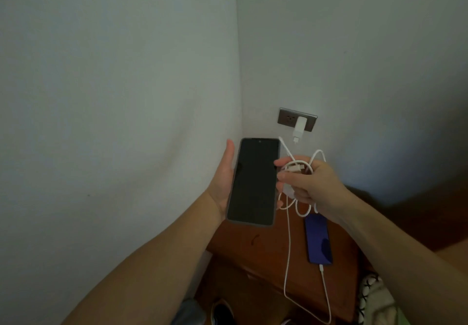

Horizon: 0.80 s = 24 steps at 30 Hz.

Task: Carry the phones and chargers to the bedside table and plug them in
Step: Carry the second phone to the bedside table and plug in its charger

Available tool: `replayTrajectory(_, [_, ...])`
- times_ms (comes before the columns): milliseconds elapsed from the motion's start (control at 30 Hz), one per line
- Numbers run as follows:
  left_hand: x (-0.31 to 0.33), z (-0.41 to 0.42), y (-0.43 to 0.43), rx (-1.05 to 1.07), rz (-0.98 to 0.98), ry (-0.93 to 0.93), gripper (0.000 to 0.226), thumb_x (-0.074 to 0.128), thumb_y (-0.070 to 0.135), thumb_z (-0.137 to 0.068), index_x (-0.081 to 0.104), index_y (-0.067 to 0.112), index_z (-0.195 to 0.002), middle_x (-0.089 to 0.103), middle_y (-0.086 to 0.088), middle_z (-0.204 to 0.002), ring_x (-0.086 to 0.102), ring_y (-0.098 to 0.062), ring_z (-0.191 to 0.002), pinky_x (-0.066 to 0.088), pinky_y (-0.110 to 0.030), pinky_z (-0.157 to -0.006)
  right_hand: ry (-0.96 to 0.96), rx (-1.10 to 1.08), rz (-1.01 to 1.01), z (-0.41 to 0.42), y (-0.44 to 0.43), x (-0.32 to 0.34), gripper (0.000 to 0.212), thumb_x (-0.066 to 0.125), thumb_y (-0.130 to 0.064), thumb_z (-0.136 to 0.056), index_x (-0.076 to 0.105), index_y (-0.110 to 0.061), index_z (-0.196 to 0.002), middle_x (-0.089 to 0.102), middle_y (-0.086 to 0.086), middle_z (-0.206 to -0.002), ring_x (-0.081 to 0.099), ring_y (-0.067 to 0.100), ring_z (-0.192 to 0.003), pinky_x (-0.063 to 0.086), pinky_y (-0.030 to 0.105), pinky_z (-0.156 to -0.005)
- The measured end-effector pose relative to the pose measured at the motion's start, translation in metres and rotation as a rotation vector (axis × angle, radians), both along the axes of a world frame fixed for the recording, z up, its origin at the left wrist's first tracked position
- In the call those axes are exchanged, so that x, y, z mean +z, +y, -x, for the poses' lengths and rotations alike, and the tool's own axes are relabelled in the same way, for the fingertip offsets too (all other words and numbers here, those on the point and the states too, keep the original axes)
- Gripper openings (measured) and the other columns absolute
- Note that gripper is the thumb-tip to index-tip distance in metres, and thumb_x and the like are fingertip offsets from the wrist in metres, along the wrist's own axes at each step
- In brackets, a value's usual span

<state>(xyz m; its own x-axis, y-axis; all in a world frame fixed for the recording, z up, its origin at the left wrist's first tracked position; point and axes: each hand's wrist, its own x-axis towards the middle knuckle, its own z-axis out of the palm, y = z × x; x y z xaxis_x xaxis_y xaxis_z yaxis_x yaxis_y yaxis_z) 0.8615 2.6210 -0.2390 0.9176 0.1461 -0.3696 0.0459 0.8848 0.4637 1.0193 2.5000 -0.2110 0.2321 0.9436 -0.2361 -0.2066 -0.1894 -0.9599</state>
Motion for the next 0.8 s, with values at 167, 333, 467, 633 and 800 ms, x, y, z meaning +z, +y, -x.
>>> replayTrajectory(167, [-0.003, 0.003, 0.005, 0.091, -0.067, 0.044, 0.114, 0.052, 0.089, -0.056, 0.049, 0.009, -0.137, 0.056, -0.014, -0.105, 0.058, -0.027, -0.089, 0.047, -0.044, -0.085, 0.066, 0.057, -0.017, -0.003, 0.0, -0.002, 0.02, 0.061, -0.01, -0.087, 0.07, -0.013, -0.104, 0.05, 0.005, -0.058, 0.038, 0.01, -0.041, 0.035, 0.019, -0.038])
replayTrajectory(333, [0.0, 0.006, 0.005, 0.047, 0.008, -0.035, 0.102, 0.059, 0.085, -0.056, 0.057, 0.008, -0.123, 0.061, -0.015, -0.101, 0.064, -0.028, -0.084, 0.057, -0.041, -0.077, 0.128, 0.081, 0.016, -0.004, -0.001, -0.003, 0.026, 0.067, -0.026, -0.077, 0.073, -0.015, -0.1, 0.044, 0.006, -0.056, 0.034, 0.01, -0.041, 0.033, 0.019, -0.037])
replayTrajectory(467, [0.001, 0.007, 0.003, -0.002, 0.033, -0.094, 0.107, 0.066, 0.081, -0.055, 0.054, 0.006, -0.13, 0.059, -0.018, -0.109, 0.065, -0.03, -0.087, 0.056, -0.044, -0.08, 0.092, 0.04, 0.028, -0.005, 0.0, 0.0, 0.027, 0.065, -0.035, -0.077, 0.072, -0.011, -0.087, 0.041, 0.003, -0.051, 0.032, 0.011, -0.04, 0.032, 0.02, -0.037])
replayTrajectory(633, [0.014, 0.013, 0.02, -0.002, 0.03, -0.186, 0.106, 0.065, 0.079, -0.06, 0.056, 0.0, -0.131, 0.064, -0.021, -0.113, 0.066, -0.031, -0.091, 0.055, -0.043, -0.082, 0.213, -0.147, -0.042, -0.008, 0.002, 0.005, 0.022, 0.062, -0.037, -0.08, 0.071, -0.019, -0.073, 0.038, -0.006, -0.048, 0.029, 0.007, -0.036, 0.028, 0.019, -0.034])
replayTrajectory(800, [0.031, 0.008, 0.033, 0.05, -0.06, -0.199, 0.103, 0.064, 0.078, -0.06, 0.056, 0.003, -0.131, 0.065, -0.019, -0.117, 0.067, -0.03, -0.092, 0.055, -0.044, -0.081, 0.108, -0.1, -0.082, -0.008, 0.004, 0.013, 0.022, 0.062, -0.041, -0.082, 0.072, -0.021, -0.079, 0.035, -0.005, -0.048, 0.029, 0.008, -0.035, 0.03, 0.019, -0.034])
